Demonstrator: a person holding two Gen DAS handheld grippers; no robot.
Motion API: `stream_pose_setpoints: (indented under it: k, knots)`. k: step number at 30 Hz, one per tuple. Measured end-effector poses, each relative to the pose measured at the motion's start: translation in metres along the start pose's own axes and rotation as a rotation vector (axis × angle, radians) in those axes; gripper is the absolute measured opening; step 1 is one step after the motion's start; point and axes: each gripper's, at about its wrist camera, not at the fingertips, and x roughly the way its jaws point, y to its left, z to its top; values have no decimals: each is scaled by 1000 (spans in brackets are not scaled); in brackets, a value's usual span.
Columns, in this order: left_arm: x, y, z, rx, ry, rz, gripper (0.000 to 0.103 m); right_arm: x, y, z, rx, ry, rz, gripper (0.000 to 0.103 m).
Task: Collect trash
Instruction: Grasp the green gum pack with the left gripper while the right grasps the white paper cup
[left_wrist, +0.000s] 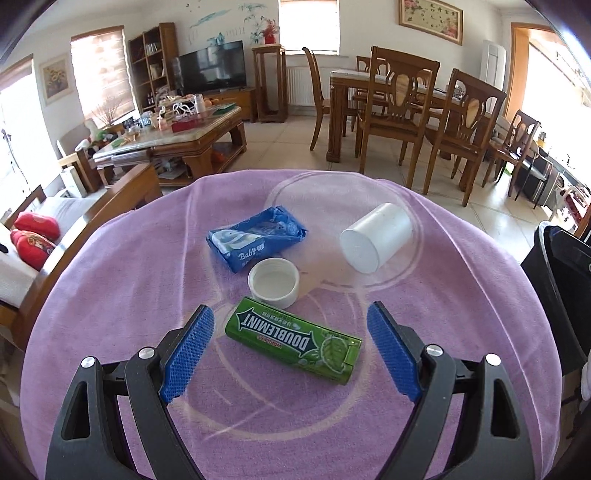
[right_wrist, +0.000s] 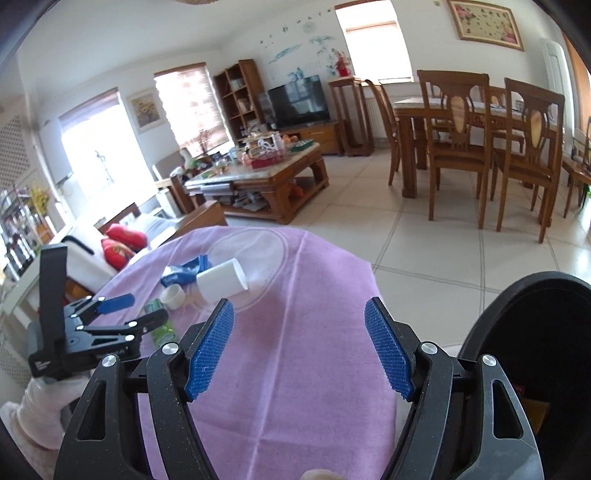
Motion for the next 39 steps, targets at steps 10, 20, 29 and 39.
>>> stream_pose_setpoints:
  k: [10, 20, 29, 39]
  knots:
    - [-7, 41, -19, -34, 50, -7, 84, 75, 45, 29, -132, 95, 22, 73]
    - [-22, 93, -36, -93, 63, -37, 82, 162, 116, 31, -341, 179, -51, 79]
    - [-8, 68, -25, 7, 48, -93, 77, 189, 126, 19, -375, 209, -106, 58]
    - [2, 74, -21, -19, 39, -88, 31, 178, 115, 16, -342, 220, -60, 52]
